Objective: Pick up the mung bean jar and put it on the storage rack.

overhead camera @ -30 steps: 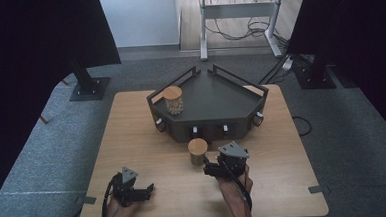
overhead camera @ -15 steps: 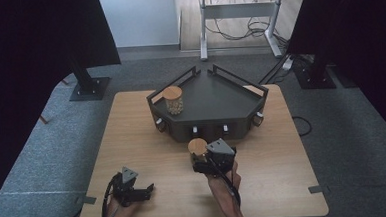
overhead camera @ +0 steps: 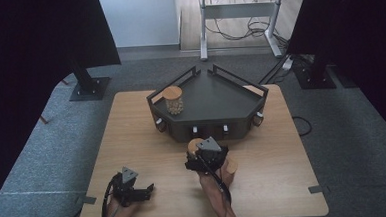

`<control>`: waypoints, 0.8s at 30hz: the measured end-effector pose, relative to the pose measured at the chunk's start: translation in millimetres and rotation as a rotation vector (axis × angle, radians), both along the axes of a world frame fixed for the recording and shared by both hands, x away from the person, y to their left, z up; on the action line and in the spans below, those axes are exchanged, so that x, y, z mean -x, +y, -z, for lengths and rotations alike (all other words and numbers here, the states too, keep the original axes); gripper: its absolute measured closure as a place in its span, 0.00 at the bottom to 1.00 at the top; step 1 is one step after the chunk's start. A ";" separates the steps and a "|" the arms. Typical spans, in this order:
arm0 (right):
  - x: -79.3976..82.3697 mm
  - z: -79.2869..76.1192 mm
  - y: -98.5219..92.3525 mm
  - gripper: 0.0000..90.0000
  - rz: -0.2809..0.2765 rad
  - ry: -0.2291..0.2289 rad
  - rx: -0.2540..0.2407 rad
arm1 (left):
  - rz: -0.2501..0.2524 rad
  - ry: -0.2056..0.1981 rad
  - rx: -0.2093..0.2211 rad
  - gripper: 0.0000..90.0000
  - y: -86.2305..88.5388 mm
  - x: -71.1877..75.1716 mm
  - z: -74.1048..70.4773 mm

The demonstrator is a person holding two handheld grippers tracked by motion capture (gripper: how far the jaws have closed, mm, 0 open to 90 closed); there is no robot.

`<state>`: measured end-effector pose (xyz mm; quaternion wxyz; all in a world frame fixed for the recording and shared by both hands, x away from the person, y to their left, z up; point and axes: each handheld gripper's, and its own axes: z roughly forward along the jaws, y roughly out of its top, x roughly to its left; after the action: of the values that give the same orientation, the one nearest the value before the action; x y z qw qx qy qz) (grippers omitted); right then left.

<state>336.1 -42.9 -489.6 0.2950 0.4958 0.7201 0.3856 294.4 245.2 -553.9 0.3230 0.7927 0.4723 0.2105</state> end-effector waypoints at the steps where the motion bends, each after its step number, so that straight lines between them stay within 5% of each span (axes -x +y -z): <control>1: -0.8 0.7 1.0 0.04 0.003 0.004 0.002 | 0.000 0.000 0.000 0.01 0.0 0.0 0.0; 16: -15.1 11.8 11.4 0.06 0.045 0.031 0.036 | -0.001 -0.001 0.002 0.01 -0.1 0.2 0.1; 24: -21.5 18.5 17.1 0.15 0.041 0.049 0.045 | 0.003 0.000 0.000 0.01 0.1 0.3 0.0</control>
<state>357.6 -25.9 -508.1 0.2961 0.5129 0.7254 0.3507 294.2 245.3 -553.8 0.3231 0.7934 0.4712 0.2099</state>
